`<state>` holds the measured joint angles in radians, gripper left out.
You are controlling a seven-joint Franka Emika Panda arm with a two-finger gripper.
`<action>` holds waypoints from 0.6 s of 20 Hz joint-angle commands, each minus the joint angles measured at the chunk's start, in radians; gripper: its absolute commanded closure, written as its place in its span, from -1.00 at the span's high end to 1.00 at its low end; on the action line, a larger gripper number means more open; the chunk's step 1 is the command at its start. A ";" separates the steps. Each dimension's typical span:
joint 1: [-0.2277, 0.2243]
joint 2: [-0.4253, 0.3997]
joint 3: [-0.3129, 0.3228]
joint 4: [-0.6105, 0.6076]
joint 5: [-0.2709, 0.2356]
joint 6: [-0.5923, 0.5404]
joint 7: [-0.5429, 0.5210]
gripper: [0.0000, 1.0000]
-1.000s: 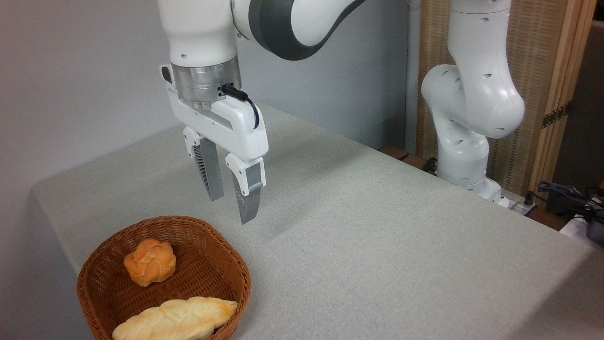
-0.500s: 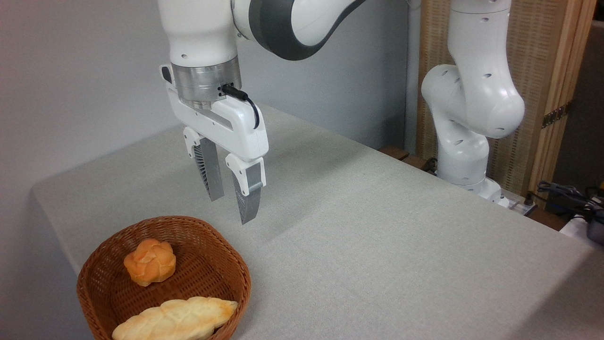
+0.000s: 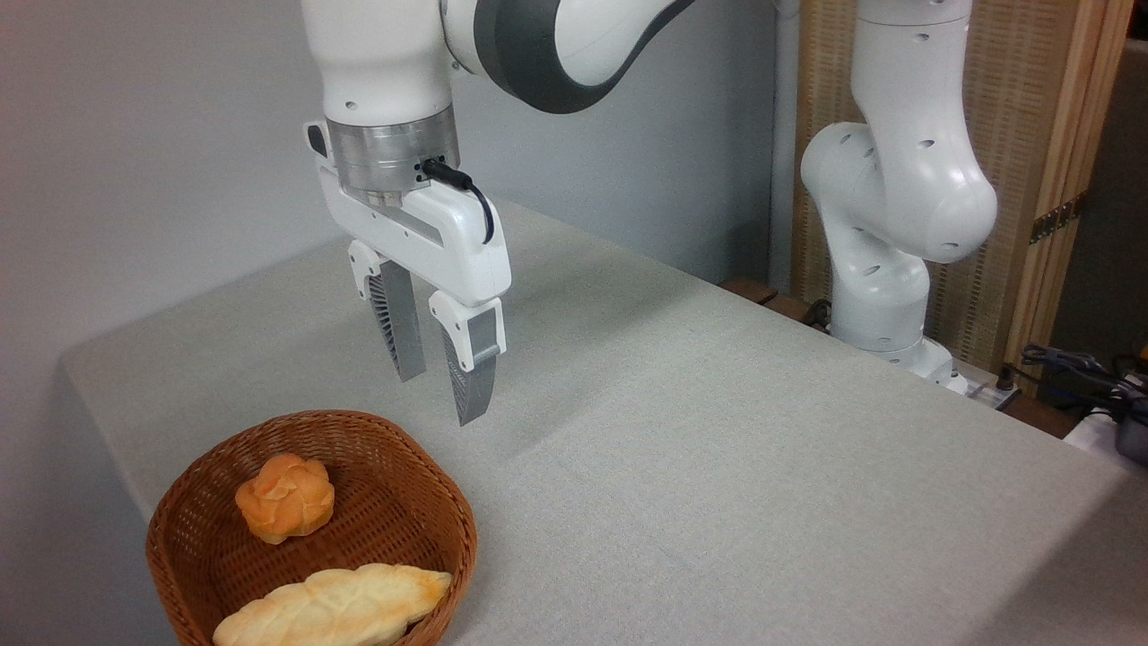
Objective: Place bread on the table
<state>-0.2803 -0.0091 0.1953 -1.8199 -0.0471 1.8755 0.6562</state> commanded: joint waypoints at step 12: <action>0.006 0.072 0.000 0.016 -0.155 0.220 0.020 1.00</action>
<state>-0.2803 0.0327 0.1941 -1.8200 -0.1144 2.0004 0.6625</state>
